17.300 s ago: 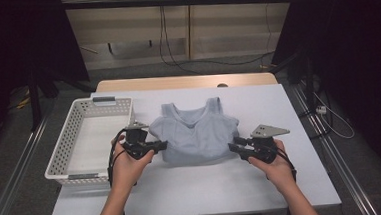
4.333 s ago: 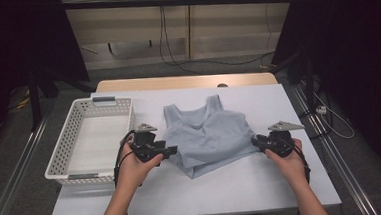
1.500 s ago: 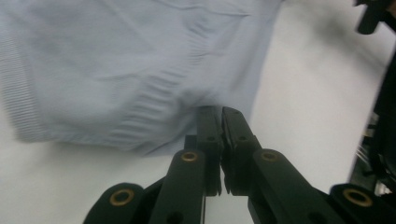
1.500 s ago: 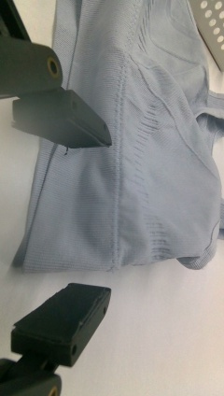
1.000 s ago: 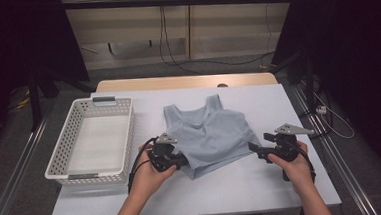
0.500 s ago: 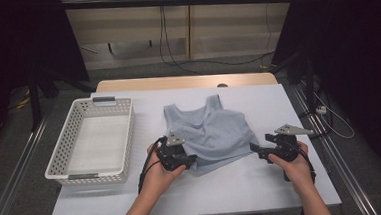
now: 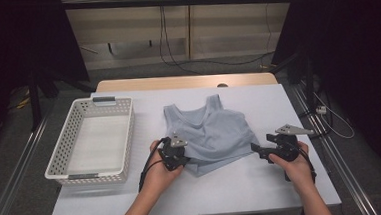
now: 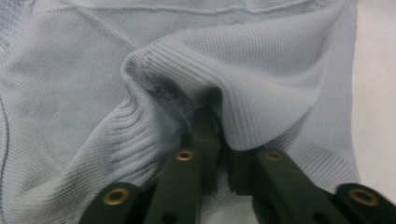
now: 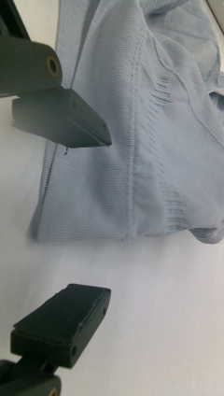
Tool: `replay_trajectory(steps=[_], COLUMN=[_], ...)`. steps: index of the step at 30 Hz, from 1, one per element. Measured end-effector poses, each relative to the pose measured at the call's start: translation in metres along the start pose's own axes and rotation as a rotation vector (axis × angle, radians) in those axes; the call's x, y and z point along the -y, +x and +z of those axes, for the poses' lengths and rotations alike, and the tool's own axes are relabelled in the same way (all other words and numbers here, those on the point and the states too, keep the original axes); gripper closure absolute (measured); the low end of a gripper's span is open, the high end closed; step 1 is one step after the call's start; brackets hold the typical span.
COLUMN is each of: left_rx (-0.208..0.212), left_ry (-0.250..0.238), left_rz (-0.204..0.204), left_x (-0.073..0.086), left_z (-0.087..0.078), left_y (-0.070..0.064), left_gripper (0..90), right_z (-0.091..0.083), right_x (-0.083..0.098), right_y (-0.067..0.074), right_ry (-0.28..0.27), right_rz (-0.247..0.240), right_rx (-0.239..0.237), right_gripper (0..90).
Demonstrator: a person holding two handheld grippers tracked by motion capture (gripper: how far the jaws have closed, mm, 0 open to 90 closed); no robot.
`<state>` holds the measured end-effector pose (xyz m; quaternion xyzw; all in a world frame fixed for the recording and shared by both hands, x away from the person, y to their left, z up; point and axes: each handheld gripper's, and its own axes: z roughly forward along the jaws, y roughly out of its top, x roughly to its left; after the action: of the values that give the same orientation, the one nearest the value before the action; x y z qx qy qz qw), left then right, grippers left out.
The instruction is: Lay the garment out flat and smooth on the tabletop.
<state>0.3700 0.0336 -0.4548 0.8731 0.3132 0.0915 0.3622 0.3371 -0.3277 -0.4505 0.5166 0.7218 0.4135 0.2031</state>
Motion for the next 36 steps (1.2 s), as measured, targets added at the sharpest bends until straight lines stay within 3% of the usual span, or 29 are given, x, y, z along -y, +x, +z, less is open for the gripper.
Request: replay_trajectory(steps=[4, 8, 15, 24, 36], left_rx=[0.001, 0.070, 0.143, 0.172, 0.177], left_ry=[0.007, 0.010, 0.018, 0.016, -0.006], left_rz=[-0.003, -0.067, -0.099, -0.123, -0.135], left_x=[-0.002, -0.002, -0.005, 0.004, 0.020], left_z=[0.000, -0.007, -0.023, -0.038, -0.063], left_y=[-0.001, 0.002, 0.004, 0.005, 0.008], left_gripper=[88.4, 88.7, 88.7, 88.6, 88.6], right_z=[-0.004, -0.006, -0.007, -0.005, 0.016], right_x=[0.001, 0.002, 0.008, 0.006, -0.003], right_y=[-0.001, -0.003, -0.008, -0.013, -0.006], right_ry=[-0.006, -0.004, 0.018, 0.026, 0.077], right_rz=[0.006, 0.009, 0.004, 0.024, 0.012], right_rx=[0.003, 0.007, 0.031, 0.053, 0.009], right_gripper=[21.6, 21.6, 21.9, 32.3, 42.3])
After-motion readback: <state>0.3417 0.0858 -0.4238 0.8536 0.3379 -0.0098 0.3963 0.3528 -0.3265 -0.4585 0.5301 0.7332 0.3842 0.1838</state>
